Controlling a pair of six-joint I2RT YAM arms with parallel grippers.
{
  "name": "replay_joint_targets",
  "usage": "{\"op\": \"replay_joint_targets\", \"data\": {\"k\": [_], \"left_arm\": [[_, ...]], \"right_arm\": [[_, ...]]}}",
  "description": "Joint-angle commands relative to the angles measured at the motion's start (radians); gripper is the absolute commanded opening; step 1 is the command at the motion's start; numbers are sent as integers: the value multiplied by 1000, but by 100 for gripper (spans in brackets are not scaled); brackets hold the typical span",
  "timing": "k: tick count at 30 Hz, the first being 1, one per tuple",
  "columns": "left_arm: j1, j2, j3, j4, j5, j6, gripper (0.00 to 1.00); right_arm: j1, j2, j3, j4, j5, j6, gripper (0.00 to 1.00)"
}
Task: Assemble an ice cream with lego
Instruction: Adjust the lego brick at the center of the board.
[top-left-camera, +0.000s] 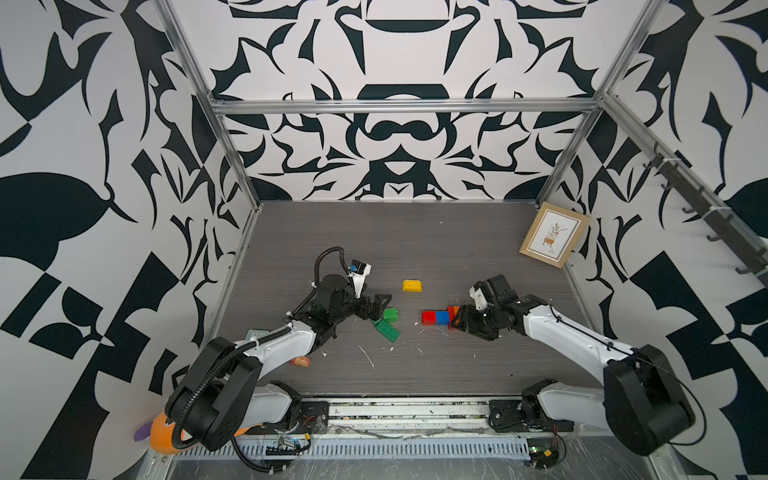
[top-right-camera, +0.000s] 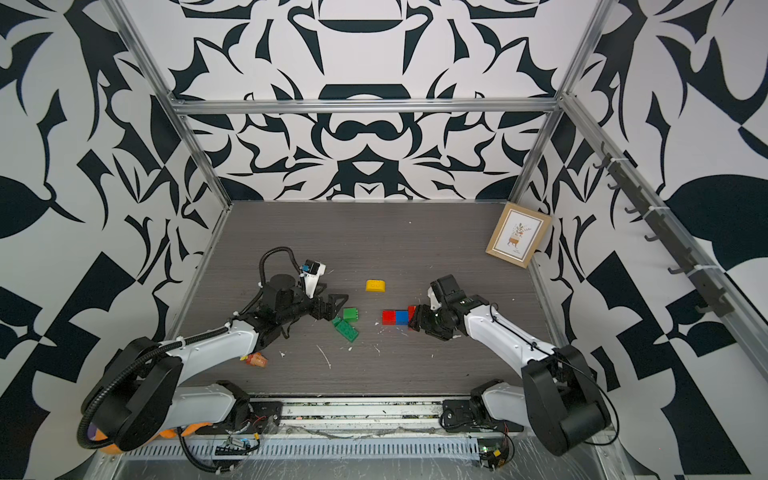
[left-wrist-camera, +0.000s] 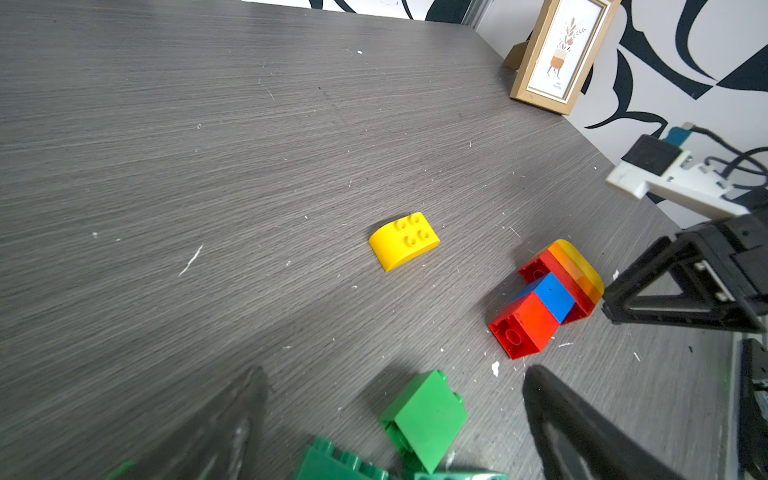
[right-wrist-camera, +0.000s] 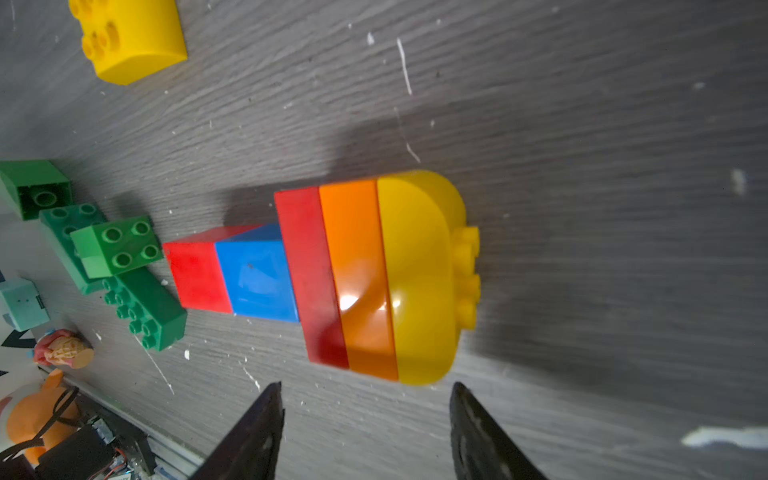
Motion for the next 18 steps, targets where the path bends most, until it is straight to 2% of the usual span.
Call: {"op": "replay_joint_targets", "data": {"k": [1,11,18], "left_arm": [[-2,-14,24,-7,8,13,99],[-2,-13,23,-12,0,17,99],[-2,-16,22,-13,-2,18,99]], "right_arm": [[4,43,54,73,0,-22,65],[4,200,245,94,22,-129,66],[15,170,325,-36,95,-179,66]]}}
